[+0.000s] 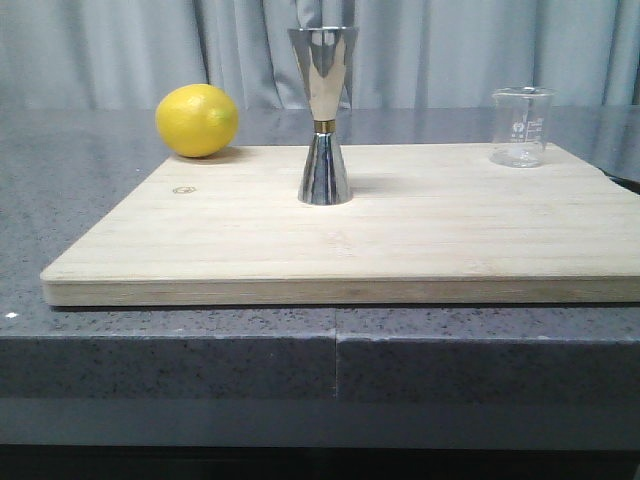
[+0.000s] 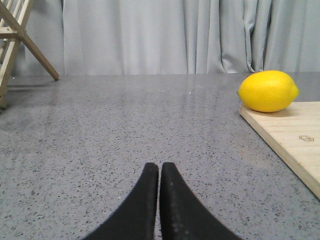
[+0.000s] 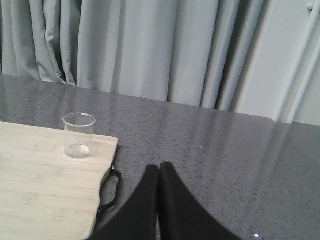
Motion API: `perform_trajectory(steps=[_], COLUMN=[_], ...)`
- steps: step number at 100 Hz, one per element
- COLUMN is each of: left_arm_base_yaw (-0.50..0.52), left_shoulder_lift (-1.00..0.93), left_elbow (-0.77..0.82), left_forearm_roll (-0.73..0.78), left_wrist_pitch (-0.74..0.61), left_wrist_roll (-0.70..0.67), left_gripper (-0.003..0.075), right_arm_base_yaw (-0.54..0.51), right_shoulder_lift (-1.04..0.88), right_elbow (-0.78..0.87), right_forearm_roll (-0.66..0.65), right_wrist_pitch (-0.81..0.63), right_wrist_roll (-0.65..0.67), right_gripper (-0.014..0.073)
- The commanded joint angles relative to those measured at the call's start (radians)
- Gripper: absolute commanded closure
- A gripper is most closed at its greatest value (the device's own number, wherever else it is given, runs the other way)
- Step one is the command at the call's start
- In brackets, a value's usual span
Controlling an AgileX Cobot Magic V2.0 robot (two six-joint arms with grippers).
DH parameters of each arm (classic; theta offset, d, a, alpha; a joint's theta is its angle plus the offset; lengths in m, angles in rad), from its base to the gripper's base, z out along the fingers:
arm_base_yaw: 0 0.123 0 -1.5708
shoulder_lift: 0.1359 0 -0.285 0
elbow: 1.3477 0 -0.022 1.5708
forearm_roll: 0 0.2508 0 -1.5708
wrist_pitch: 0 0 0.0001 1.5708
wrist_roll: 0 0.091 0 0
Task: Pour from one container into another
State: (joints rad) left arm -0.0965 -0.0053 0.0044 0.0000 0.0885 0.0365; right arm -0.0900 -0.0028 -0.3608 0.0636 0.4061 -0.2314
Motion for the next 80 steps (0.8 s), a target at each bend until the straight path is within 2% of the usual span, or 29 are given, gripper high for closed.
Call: perform_trajectory(steps=[1,23,38,63,80], left_arm_base_yaw=[-0.005,-0.005,-0.005,-0.005,-0.005], left_shoulder_lift=[-0.022,-0.022,-0.022,-0.022,-0.022], left_elbow=[0.021,0.021,0.021,0.021,0.021], left_forearm_roll=[-0.013,-0.013,-0.013,-0.013,-0.013], left_wrist_pitch=[-0.081,-0.081,-0.081,-0.081,-0.081], left_wrist_roll=[0.003,0.003,0.003,0.003,0.003], left_gripper=[0.0741,0.0741,0.0741,0.0741,0.0741], right_arm_base_yaw=[0.003,0.003,0.003,0.005,0.031], right_shoulder_lift=[0.010,0.006,-0.026,-0.026,-0.026], right_elbow=[-0.024,-0.019,0.058,0.289,0.380], right_forearm_roll=[-0.001,-0.001,0.008,-0.007,-0.052], right_wrist_pitch=[-0.075,-0.078,-0.087,-0.289,-0.364], right_wrist_roll=[-0.006,-0.006,0.027,0.245,0.254], right_gripper=[0.0660,0.0660,0.0660,0.0660,0.0660])
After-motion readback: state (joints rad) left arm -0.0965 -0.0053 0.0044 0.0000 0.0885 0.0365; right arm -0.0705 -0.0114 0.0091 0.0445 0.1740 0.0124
